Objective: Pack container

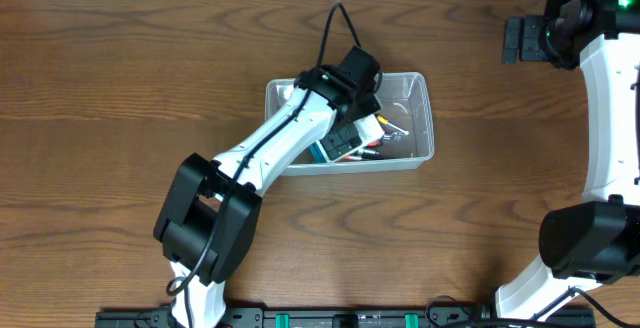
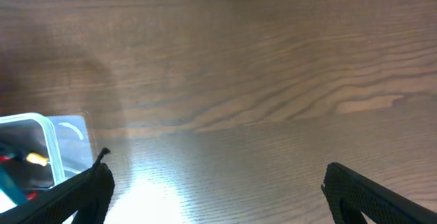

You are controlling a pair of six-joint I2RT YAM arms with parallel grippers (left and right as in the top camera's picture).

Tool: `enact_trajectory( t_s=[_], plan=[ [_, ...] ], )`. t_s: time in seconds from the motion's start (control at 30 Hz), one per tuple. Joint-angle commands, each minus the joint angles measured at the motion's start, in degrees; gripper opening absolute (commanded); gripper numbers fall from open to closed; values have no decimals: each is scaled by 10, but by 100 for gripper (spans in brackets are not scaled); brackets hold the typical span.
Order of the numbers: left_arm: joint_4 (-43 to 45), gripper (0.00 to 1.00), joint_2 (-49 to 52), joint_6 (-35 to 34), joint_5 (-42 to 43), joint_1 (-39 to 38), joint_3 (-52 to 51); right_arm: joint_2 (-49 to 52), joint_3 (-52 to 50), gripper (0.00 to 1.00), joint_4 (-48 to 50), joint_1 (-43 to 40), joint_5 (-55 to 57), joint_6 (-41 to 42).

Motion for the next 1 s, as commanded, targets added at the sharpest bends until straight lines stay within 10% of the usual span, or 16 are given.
enact_trajectory(
  t_s=[0.0,0.27,0.47,0.97],
  plan=[
    [0,95,-11,-17,-42,16,26,3,1,99,0,0,0,8],
    [9,97,-84,-136,-52,67,95,3,0,99,0,0,0,8],
    [3,98,-174,-352,-97,172,142,3,0,99,0,0,0,8],
    [-28,98,-209,-386,-97,403,142,3,0,99,0,0,0,8]
  ],
)
